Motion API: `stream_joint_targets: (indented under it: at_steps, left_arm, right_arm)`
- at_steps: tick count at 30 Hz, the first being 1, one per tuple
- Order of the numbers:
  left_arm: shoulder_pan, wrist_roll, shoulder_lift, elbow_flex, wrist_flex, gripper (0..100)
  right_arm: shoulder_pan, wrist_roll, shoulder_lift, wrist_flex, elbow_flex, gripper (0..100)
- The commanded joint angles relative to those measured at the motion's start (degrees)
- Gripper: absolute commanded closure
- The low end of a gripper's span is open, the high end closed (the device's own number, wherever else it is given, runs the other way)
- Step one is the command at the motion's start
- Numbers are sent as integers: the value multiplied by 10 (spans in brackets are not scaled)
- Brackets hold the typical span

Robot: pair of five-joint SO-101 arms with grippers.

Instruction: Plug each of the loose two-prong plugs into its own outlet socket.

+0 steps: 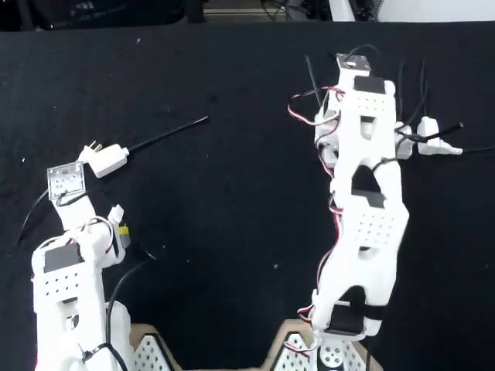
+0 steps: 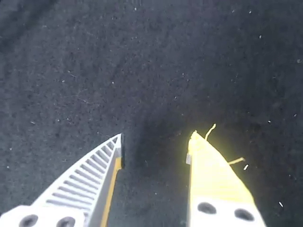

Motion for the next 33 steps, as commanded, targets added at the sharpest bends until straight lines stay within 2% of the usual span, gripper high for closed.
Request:
stream_joint_targets:
  at_steps: [1,8,12,17,22,27,30,33]
  left_arm:
    - [3,1,-5,-4,4,776]
    - [3,1,-5,-3,4,776]
    - [3,1,-5,-3,4,776]
    - [3,1,-5,-3,1,776]
    - [4,1,-5,-2,3,776]
    - [4,1,-5,-2,4,776]
    - [4,1,-5,-2,4,776]
    - [4,1,-5,-2,3,776]
  right_arm:
    - [-25,-1,8,55,-125,727]
    - [-46,-4,12,141,-335,727]
    - [-47,-3,8,151,-435,740]
    - [-58,-5,-74,153,-436,784]
    - [-90,-35,-281,152,-224,786]
    - [-196,-39,-512,136,43,786]
    - [-266,-37,-608,72,242,786]
    - [-317,-32,-680,-50,451,787]
